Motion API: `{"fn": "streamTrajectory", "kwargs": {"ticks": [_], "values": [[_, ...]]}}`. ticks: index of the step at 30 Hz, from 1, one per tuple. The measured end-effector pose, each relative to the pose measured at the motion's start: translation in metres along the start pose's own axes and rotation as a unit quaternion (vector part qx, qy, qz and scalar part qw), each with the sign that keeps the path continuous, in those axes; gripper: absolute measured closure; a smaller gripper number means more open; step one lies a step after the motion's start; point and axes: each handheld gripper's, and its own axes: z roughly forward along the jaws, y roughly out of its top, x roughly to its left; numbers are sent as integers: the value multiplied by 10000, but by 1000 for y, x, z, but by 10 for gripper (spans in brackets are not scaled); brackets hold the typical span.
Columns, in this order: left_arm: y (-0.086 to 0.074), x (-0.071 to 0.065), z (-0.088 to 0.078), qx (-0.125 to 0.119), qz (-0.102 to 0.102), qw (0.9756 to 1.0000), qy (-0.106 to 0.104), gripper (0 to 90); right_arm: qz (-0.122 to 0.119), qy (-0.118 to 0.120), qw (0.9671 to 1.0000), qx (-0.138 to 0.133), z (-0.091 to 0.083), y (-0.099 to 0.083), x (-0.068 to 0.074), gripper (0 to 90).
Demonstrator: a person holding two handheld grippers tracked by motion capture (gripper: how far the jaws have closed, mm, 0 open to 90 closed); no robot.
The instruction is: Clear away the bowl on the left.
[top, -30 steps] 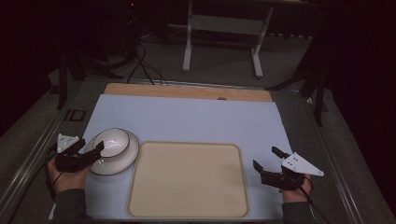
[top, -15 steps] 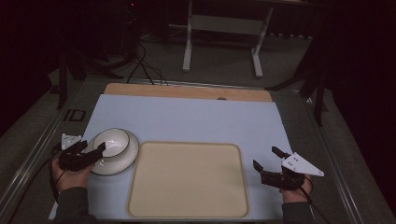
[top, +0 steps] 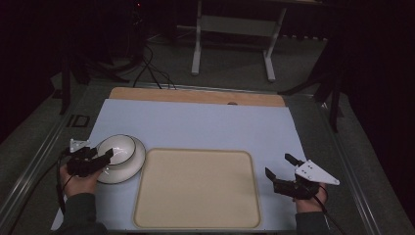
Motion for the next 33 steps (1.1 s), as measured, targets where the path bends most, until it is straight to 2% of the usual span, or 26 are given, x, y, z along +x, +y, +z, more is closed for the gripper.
{"fn": "streamTrajectory", "kwargs": {"ticks": [5, 7, 14, 24, 26, 33], "values": [[0, 0, 4, 203, -51, 9998, -24, 433, 4, -6, 10000, -7, 0, 0, 0, 144], [1, 1, 6, 264, -123, 9995, -79, 452, -1, -8, 10000, -9, 0, 0, 0, 144], [1, 3, 11, 513, -348, 9981, -45, 504, 0, -6, 10000, -17, 0, 0, 0, 144], [2, 5, 11, 548, -559, 9968, -177, 618, -6, -16, 10000, -15, -1, 1, 0, 144], [1, 7, 11, 571, -694, 9957, -229, 627, -4, -27, 10000, -17, -1, 1, 0, 144], [1, 11, 9, 647, -823, 9941, -274, 683, 2, -32, 10000, -14, -1, 1, -1, 144]]}}
